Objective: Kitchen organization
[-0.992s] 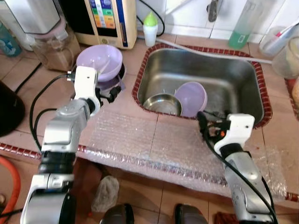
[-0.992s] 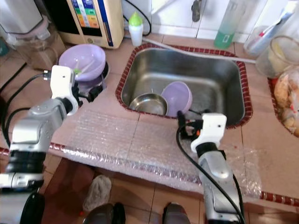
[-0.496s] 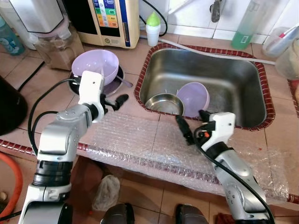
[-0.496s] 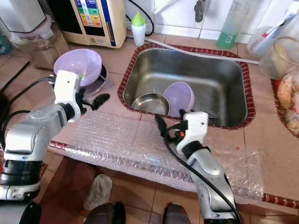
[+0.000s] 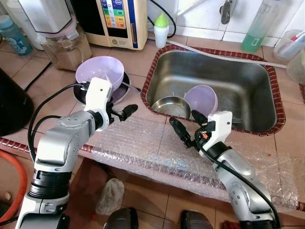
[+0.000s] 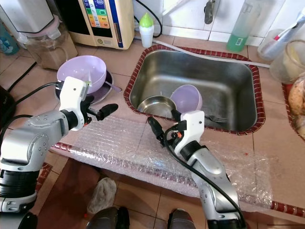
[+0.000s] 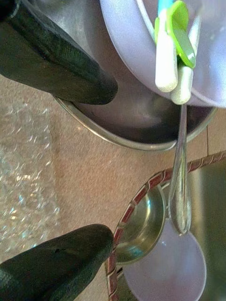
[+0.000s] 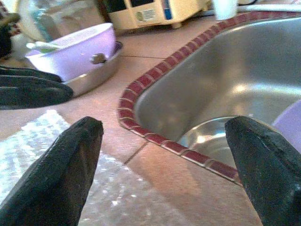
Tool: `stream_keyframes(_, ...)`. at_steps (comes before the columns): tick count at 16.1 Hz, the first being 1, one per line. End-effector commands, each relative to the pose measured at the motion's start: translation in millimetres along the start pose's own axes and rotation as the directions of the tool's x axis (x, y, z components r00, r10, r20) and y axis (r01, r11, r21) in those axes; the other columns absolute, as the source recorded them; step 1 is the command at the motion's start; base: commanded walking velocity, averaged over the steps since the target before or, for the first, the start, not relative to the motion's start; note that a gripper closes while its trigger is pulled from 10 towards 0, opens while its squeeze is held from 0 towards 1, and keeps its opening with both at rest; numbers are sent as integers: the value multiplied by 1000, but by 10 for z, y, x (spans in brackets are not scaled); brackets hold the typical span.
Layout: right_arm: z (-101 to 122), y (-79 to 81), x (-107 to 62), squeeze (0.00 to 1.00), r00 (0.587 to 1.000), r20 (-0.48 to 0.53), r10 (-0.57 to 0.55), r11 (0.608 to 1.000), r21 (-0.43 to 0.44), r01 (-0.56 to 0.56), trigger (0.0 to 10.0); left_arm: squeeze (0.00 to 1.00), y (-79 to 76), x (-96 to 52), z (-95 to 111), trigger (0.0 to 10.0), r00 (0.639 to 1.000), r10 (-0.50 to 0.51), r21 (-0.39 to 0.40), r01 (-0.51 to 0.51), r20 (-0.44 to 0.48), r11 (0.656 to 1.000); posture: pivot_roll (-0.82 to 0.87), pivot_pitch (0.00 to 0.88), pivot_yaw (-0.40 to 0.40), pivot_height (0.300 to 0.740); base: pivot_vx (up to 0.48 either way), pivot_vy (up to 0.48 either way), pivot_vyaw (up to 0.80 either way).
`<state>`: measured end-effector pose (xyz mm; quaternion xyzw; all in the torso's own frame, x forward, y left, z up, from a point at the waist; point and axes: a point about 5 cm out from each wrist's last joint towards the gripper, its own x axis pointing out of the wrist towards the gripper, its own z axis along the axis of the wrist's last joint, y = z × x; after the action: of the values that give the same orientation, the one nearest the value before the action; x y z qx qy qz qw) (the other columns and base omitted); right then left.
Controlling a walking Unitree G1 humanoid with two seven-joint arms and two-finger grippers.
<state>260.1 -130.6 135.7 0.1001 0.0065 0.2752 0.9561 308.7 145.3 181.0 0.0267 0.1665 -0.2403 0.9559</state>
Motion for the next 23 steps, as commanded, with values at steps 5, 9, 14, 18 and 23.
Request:
stream_keyframes(5, 106, 94, 7, 0, 991, -3, 132, 991, 14, -132, 10000, 0, -74, -42, -21, 10000, 999, -51, 8, 51, -20, 999, -76, 111, 81, 740, 0, 0, 0)
stream_keyframes(9, 443, -64, 104, 0, 985, 170, -5, 998, 69, -7, 10000, 0, -102, -51, -37, 10000, 998, -65, 13, 65, -22, 998, -77, 107, 73, 740, 0, 0, 0)
stream_keyframes(14, 411, -56, 120, 0, 992, 128, 22, 999, 38, -27, 10000, 0, -119, -45, -35, 10000, 997, -71, 17, 72, -18, 997, -77, 102, 66, 740, 0, 0, 0)
stream_keyframes(18, 168, 79, 10, 0, 978, -67, 197, 980, -15, -199, 10000, 0, -141, -71, -37, 10000, 995, -97, 29, 97, -26, 995, -78, 101, 67, 740, 0, 0, 0)
stream_keyframes(23, 82, 71, -40, 0, 964, -130, 231, 969, -64, -240, 10000, 0, -187, -120, -40, 10000, 988, -148, 42, 149, -39, 988, -77, 98, 68, 740, 0, 0, 0)
